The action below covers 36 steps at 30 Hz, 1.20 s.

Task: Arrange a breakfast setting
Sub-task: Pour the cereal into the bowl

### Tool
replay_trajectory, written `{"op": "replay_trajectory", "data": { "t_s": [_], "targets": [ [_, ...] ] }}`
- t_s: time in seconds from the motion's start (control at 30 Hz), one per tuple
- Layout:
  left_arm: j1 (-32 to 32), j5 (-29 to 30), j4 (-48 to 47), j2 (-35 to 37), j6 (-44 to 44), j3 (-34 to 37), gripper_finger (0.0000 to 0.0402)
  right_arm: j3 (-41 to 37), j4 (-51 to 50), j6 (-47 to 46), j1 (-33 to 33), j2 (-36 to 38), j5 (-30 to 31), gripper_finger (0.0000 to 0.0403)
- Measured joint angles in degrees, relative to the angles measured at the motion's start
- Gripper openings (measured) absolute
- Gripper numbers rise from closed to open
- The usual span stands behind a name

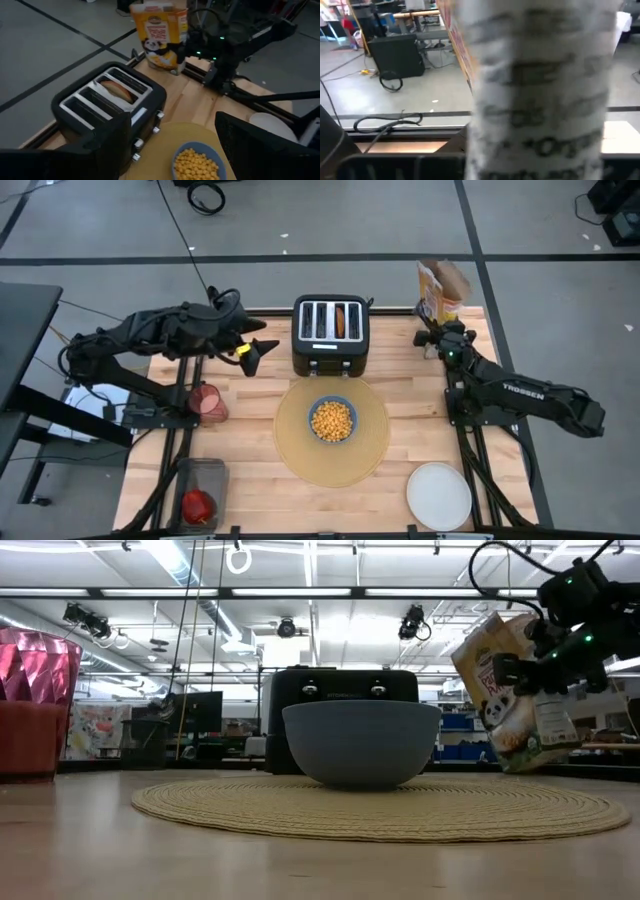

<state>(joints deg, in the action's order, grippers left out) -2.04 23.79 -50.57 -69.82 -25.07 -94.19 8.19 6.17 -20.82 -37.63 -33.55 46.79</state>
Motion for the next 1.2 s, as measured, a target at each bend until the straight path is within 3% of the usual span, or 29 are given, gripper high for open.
{"op": "replay_trajectory", "data": {
  "t_s": [0.3,0.63,0.87,1.2],
  "targets": [
    [-4.7,1.3,1.3,0.0,-1.6,0.0,0.0295,2.8,-2.8,1.3,-2.8,-1.5,-9.6,0.02],
    [-7.0,1.7,0.5,0.0,-2.8,0.0,0.0295,16.9,-33.8,-4.6,-2.7,-1.5,-17.6,0.0288],
    [-6.8,1.7,-4.6,0.0,-2.9,0.0,0.0295,25.8,-47.6,-6.0,-1.9,-1.3,-21.2,0.0307],
    [-4.8,1.1,-17.4,0.0,-9.0,0.0,0.0295,37.1,-53.5,-2.0,2.0,-1.1,-22.0,0.0306]
  ]
}}
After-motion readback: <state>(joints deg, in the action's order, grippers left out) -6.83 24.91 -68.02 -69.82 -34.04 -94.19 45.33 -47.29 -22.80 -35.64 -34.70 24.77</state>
